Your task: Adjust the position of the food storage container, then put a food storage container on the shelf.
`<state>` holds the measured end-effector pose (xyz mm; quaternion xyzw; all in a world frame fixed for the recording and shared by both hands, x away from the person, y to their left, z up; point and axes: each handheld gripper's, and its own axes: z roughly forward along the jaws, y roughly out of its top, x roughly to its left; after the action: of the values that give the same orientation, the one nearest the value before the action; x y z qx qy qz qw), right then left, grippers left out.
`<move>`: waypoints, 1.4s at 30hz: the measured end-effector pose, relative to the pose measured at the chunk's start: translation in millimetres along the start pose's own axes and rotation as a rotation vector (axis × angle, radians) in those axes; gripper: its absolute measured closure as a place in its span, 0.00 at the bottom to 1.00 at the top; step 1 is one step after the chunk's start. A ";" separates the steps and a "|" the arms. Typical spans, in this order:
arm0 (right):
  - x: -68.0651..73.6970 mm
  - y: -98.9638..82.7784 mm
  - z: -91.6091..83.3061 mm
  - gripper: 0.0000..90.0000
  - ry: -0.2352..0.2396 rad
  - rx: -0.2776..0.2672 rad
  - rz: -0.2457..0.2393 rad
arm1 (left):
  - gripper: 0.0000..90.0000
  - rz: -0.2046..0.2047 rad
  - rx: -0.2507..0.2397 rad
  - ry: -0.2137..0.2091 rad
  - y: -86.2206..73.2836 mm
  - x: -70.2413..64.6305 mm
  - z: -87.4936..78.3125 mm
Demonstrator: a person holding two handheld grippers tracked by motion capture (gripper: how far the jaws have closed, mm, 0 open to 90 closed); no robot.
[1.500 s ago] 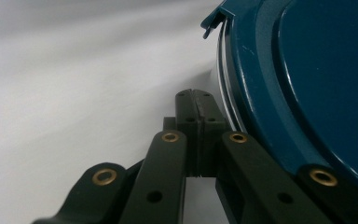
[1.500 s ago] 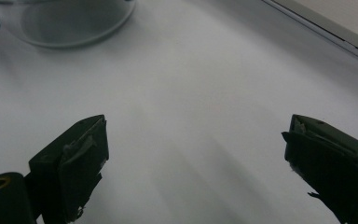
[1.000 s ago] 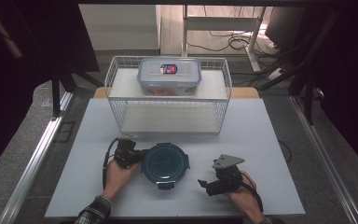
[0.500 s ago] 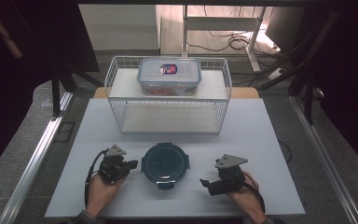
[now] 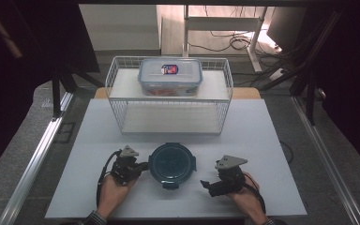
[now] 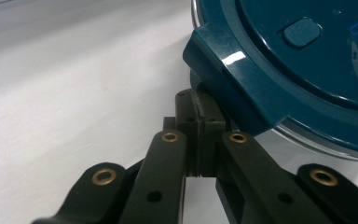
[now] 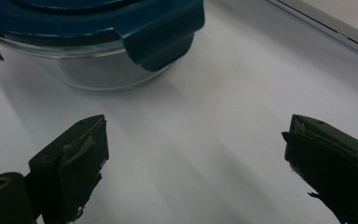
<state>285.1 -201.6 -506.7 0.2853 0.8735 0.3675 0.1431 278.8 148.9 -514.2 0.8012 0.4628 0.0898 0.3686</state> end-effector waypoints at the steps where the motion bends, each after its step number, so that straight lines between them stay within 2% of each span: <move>1: -0.1 -0.1 -0.1 0.06 0.000 0.001 0.000 | 1.00 0.001 0.000 0.001 0.3 -0.2 0.3; 4: -0.8 -0.2 -1.4 0.06 -0.002 -0.002 0.003 | 1.00 -0.010 -0.007 -0.046 -1.8 5.2 -1.3; 6: -2.1 -0.4 -2.5 0.06 -0.005 -0.005 0.003 | 0.99 -0.007 -0.029 -0.047 -4.0 6.9 -5.8; 9: -5.0 -1.4 -4.4 0.06 -0.010 -0.011 0.015 | 0.79 0.003 -0.050 -0.027 -8.9 10.1 -15.2; 10: -5.0 -1.4 -4.4 0.06 -0.010 -0.011 0.015 | 0.79 0.005 -0.056 -0.026 -11.2 11.9 -18.7; 13: -5.2 -1.4 -5.2 0.06 -0.010 -0.017 0.015 | 0.54 0.012 -0.070 -0.015 -16.9 17.5 -26.8; 14: -5.1 -1.3 -5.2 0.06 -0.009 -0.018 0.013 | 0.40 0.013 -0.075 -0.021 -18.3 18.6 -28.2; 15: -5.0 -1.3 -5.1 0.06 -0.009 -0.018 0.012 | 0.40 0.019 -0.072 -0.031 -19.3 19.3 -28.9; 22: -6.2 -2.3 -4.3 0.06 0.000 -0.018 0.016 | 0.14 0.077 -0.042 -0.072 -30.3 12.5 -28.8; 26: -6.2 -2.6 -3.5 0.06 0.006 -0.014 0.018 | 0.10 0.108 -0.050 -0.065 -34.0 11.3 -27.4; 30: -6.5 -3.1 -2.2 0.05 0.012 -0.011 0.019 | 0.07 0.112 -0.069 -0.054 -35.6 14.7 -26.1; 35: -8.9 -3.2 -2.4 0.02 0.008 -0.018 0.029 | 0.03 0.078 -0.116 -0.064 -35.9 21.3 -28.7; 39: -9.6 -1.9 -3.1 0.00 -0.011 -0.031 0.029 | 0.00 0.067 -0.123 -0.072 -35.4 22.8 -28.8; 42: -9.2 0.9 -4.8 0.00 0.004 -0.049 0.047 | 0.00 0.062 -0.109 -0.097 -32.2 22.1 -27.3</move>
<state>290.6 -209.3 -502.3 0.3011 0.8576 0.3928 0.1396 256.0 190.2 -520.9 0.7974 0.4139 0.0871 0.4305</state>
